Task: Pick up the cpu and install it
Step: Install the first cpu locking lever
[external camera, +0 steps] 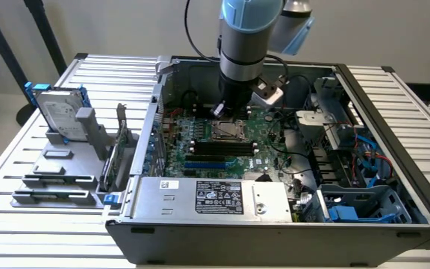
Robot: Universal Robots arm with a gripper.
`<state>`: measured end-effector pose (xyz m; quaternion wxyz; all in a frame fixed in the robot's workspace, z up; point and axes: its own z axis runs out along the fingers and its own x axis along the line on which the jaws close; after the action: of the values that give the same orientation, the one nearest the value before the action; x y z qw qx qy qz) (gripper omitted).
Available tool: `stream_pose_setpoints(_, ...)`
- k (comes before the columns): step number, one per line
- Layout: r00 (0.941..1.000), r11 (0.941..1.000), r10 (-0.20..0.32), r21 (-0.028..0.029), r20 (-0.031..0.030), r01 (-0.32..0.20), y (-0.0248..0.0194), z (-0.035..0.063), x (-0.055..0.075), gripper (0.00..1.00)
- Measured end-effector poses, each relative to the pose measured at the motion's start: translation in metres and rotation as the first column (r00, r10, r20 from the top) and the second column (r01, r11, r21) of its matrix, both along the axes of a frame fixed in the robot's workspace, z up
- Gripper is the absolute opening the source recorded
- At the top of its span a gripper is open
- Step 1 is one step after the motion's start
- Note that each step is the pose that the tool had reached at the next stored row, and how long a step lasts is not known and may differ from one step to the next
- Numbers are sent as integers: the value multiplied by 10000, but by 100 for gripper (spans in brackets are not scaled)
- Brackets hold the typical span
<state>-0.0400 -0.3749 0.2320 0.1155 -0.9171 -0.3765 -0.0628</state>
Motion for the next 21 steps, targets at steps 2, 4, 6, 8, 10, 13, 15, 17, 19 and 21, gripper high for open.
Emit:
stream_pose_setpoints(2,10000,10000,-1,-1,-1,1,-48,9,-42,11)
stream_pose_setpoints(4,10000,10000,-1,0,0,1,-90,16,-94,11)
stream_pose_setpoints(6,10000,10000,-1,1,0,1,-134,24,-147,11)
stream_pose_setpoints(8,10000,10000,-1,1,0,1,-179,40,-184,11)
stream_pose_setpoints(10,10000,10000,0,3,0,0,-224,64,-211,11)
stream_pose_setpoints(13,10000,10000,-1,3,-2,1,-286,113,-245,11)
stream_pose_setpoints(15,10000,10000,0,3,-3,0,-324,148,-266,11)
stream_pose_setpoints(17,10000,10000,-1,4,-5,1,-362,179,-288,11)
stream_pose_setpoints(19,10000,10000,-2,4,-21,2,-392,193,-313,11)
stream_pose_setpoints(21,10000,10000,-2,8,-30,2,-404,193,-342,11)
